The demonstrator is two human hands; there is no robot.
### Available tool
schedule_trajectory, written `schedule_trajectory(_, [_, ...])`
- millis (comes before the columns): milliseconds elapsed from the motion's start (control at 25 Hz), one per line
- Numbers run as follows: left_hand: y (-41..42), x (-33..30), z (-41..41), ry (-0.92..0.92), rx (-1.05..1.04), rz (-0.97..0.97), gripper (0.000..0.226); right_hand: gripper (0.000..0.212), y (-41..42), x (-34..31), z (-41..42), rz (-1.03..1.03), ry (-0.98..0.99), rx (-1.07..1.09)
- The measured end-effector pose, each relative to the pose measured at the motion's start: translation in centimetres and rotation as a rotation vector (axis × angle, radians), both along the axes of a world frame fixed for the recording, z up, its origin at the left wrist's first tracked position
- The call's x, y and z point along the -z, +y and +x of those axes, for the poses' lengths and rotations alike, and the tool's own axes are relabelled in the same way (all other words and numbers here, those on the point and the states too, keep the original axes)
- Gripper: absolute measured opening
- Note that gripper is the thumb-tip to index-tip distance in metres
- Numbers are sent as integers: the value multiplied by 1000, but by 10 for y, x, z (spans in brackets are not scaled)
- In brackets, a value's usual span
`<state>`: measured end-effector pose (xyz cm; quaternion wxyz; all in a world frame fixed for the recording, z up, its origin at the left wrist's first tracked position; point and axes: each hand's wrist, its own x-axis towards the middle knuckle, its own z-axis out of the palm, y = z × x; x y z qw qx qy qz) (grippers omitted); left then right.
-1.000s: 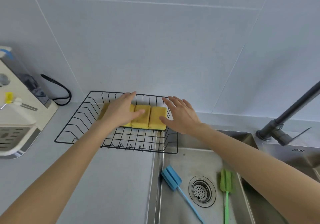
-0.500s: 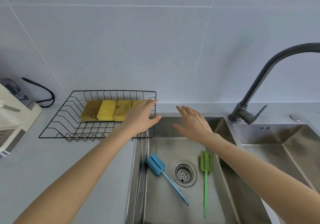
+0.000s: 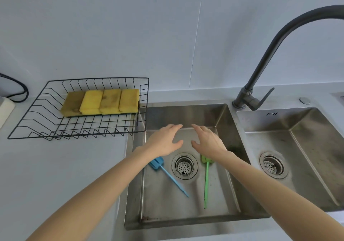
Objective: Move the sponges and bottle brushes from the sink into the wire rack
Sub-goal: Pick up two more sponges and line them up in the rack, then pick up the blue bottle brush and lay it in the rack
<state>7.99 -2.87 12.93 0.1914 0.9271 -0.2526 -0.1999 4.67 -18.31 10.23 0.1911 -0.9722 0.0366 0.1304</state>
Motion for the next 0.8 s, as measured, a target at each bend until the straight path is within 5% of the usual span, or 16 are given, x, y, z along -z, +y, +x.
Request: schedule_trajectory(800, [30, 154, 22, 267, -4, 322, 58, 39, 33, 167, -23, 209, 618, 172])
